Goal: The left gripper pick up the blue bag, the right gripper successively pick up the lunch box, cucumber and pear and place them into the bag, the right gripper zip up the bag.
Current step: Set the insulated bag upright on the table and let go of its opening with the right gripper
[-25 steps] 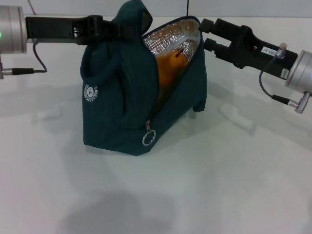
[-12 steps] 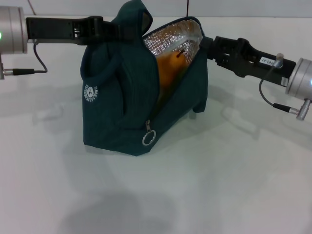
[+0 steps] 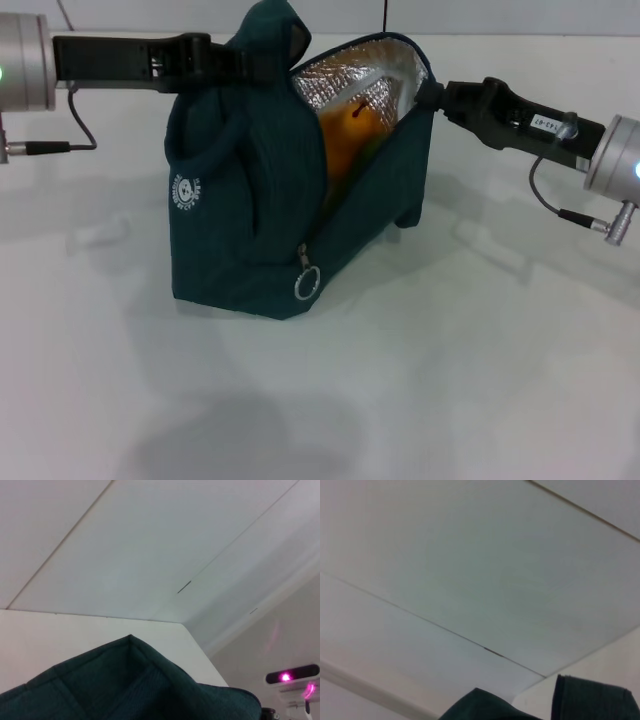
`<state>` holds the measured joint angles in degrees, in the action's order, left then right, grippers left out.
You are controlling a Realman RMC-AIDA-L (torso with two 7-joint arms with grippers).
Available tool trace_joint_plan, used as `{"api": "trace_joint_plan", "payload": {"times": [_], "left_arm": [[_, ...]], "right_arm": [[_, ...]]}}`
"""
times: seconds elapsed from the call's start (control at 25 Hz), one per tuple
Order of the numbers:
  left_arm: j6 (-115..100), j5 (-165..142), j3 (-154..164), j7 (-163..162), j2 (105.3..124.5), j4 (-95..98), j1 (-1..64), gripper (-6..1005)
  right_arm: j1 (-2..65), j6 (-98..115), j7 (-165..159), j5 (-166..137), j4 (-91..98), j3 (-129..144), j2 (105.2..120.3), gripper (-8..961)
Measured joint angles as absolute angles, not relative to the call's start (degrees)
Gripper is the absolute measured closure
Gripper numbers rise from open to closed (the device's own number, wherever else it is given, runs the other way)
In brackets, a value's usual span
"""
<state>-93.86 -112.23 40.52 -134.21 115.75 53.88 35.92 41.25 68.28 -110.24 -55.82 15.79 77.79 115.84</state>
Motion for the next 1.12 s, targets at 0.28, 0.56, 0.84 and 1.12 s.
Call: {"api": "trace_joint_plan", "payload": {"times": [0.28,0.56,0.84,1.12], "left_arm": [[-94.2,-112.0,40.5,-134.5,115.86,53.9,35.8,905],[-96.7,-109.3,40.5,-135.7,116.58,52.3,35.7,904],[-94.8,-110.3,40.8,-133.4,118.15,44.6,36.3,902],[-93.1,-111.3,41.3,-132.1,118.40,41.3,35.9,901]], "right_arm": [[37.5,71.9,-103.1,-55.5,22.4,77.4,115.61,929],[29.8,82.0,-99.7,-55.8,34.7,76.8,115.11,922],[26.6,87.3,-98.4,-56.0,33.2,77.0,114.72,890],[26.2,88.9,-95.6,-56.1,30.4,76.8,114.69,859]]}}
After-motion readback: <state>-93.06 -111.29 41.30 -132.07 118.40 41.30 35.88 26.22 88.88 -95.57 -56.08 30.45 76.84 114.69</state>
